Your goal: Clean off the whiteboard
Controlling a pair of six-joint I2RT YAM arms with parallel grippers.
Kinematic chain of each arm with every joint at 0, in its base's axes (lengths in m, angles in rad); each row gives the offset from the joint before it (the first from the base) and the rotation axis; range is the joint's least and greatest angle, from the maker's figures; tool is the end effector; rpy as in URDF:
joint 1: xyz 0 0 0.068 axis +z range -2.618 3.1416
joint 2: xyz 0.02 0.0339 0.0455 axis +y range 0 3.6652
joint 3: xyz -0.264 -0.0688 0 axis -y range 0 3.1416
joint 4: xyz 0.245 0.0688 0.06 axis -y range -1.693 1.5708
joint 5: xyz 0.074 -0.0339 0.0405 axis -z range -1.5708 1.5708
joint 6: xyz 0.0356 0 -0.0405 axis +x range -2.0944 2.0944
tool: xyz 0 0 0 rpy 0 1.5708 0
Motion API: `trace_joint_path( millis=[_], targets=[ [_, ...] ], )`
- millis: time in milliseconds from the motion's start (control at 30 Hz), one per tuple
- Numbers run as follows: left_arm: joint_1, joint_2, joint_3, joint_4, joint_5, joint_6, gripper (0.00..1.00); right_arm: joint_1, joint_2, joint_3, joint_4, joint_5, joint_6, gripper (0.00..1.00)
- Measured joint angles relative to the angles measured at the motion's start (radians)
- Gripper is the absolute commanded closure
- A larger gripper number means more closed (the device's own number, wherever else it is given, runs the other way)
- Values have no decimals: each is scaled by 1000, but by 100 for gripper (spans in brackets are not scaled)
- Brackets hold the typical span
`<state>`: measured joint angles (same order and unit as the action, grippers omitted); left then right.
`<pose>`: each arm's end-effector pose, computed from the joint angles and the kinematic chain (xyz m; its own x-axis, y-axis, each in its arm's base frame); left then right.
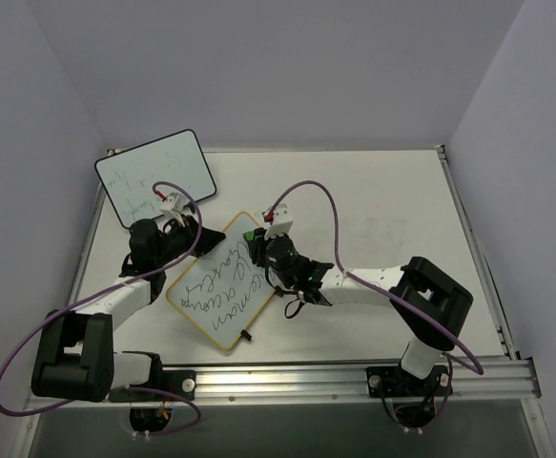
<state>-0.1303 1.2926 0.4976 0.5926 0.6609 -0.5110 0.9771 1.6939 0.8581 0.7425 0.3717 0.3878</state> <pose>0.2569 -0.0557 0.2139 -0.5156 -0.3218 -0.7941 0.5120 0.6274 -0.5867 0.2165 0.2977 0.2240 -0.2638 0.2390 -0.9345 -0.5079 0.7892 0.3452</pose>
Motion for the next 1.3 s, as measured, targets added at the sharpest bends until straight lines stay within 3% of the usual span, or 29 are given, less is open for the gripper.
trace_joint_path(
  millis=[300, 1033, 1300],
  targets=[
    [-6, -3, 0, 11, 2, -3, 97, 13, 8, -21, 59, 63, -16, 99],
    [-40, -35, -18, 20, -73, 48, 98, 29, 55, -14, 151, 114, -76, 100],
    [-51, -44, -19, 17, -85, 69, 98, 126, 64, 30, 158, 112, -103, 100]
  ],
)
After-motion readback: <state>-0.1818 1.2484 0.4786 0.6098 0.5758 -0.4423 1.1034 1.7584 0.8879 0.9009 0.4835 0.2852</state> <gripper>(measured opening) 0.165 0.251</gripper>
